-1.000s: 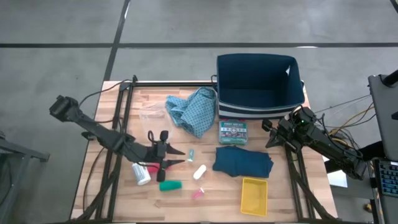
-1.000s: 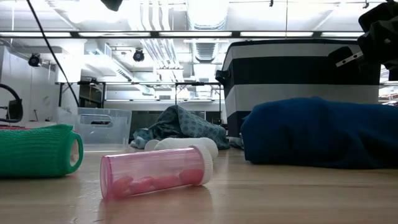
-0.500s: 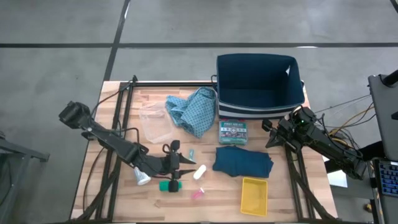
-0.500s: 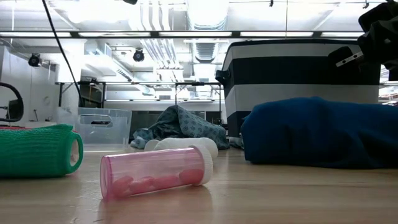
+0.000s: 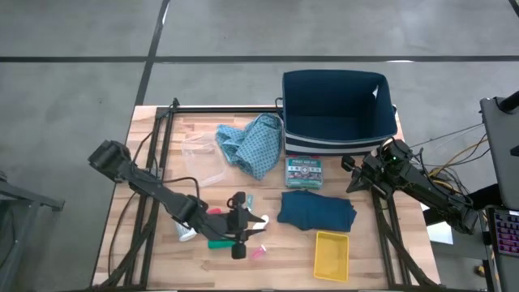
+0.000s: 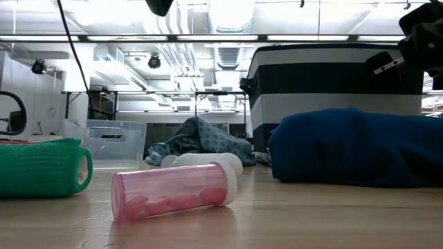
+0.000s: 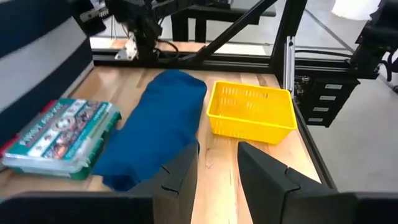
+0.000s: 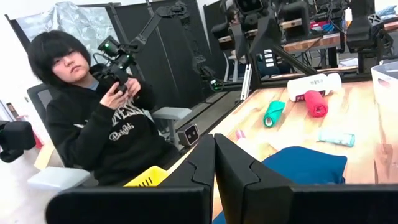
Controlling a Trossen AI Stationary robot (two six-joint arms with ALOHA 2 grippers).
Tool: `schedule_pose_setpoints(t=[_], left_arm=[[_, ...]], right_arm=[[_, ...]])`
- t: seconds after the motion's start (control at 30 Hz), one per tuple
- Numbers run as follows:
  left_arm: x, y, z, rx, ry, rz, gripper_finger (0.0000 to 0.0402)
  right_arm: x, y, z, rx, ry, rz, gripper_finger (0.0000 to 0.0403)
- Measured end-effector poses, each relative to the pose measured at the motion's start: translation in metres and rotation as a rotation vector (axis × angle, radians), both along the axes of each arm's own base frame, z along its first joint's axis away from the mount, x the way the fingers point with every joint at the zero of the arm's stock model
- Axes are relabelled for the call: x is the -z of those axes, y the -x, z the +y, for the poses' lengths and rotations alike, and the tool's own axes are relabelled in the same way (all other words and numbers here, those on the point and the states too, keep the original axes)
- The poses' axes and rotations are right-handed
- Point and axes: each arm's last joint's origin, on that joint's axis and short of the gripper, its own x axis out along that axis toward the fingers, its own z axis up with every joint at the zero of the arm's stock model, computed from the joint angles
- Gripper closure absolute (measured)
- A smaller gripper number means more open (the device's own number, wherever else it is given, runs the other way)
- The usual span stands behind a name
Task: Pick & place medical supplies in basket/bin
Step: Put the white rolled gauze into the transparent bin
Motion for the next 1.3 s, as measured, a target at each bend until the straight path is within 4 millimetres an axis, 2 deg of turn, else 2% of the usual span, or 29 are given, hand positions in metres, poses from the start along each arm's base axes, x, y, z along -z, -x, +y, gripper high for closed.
schedule_pose_setpoints(t=[0.4, 0.67, 1.0, 1.3], left_arm=[[0.016, -0.001, 0.000, -0.007, 0.067, 0.084, 0.0284], [0.038, -0.004, 0.000, -0.053, 0.107, 0.149, 0.0284], [0.066, -0.018, 0.010, -0.129, 0.185, 0.227, 0.0283], [0.081, -0.023, 0.012, -0.151, 0.221, 0.268, 0.0249]], right_arm=[[0.000, 0.000, 0.000, 0.000, 0.000, 0.000, 0.0394], [0.000, 0.000, 0.000, 0.001, 0.000, 0.000, 0.0394], [0.000, 0.000, 0.000, 0.000, 0.000, 0.000, 0.0394], [0.000, 0.000, 0.000, 0.001, 0.000, 0.000, 0.0394]])
